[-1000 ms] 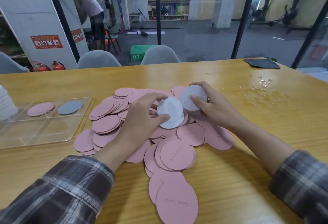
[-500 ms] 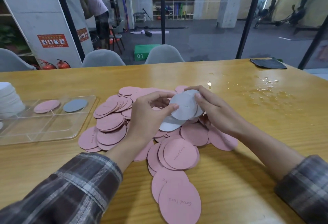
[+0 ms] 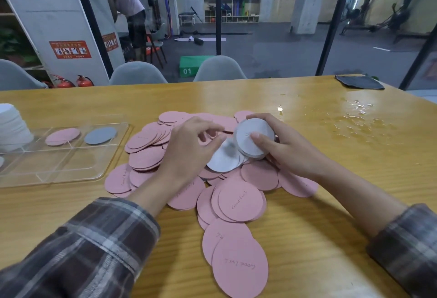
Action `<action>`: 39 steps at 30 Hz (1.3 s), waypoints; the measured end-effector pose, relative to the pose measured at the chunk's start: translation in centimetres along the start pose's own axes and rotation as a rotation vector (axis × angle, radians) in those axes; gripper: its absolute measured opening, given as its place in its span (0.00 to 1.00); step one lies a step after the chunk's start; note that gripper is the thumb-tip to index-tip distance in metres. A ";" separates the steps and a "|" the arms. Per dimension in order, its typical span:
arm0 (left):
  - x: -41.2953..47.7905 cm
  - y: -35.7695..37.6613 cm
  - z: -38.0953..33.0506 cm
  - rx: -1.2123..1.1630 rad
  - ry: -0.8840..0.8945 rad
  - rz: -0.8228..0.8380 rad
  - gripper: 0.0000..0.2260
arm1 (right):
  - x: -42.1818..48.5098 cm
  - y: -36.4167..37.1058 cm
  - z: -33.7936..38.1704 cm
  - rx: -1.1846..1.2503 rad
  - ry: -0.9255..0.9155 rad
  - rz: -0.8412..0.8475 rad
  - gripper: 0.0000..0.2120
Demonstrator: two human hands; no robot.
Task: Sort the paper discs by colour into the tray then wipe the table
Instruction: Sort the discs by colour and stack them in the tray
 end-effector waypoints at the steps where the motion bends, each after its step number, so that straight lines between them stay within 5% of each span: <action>1: -0.3 -0.5 0.5 0.068 -0.011 0.033 0.06 | 0.0 -0.1 0.0 0.008 -0.002 -0.009 0.14; 7: -1.6 -1.0 1.5 0.174 -0.038 0.260 0.12 | -0.2 0.0 -0.1 0.072 0.006 -0.011 0.12; 16: -1.5 -1.7 1.3 -0.120 -0.083 0.156 0.12 | -0.2 -0.1 -0.1 0.133 0.011 -0.048 0.12; 22: -1.1 -1.2 1.1 -0.544 -0.141 0.150 0.09 | -0.3 -0.1 0.3 0.183 0.019 -0.073 0.11; 39: -0.5 1.1 -0.6 -0.499 -0.117 -0.005 0.06 | -0.5 1.3 1.5 0.245 0.060 0.008 0.17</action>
Point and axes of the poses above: each hand's wrist, its own x-axis towards the middle knuckle, its own y-axis out of the palm, z = x × y, the point moved 5 cm from there along x, towards the middle knuckle, and after that the axes turned 13 degrees about z, right-handed, at the moved point
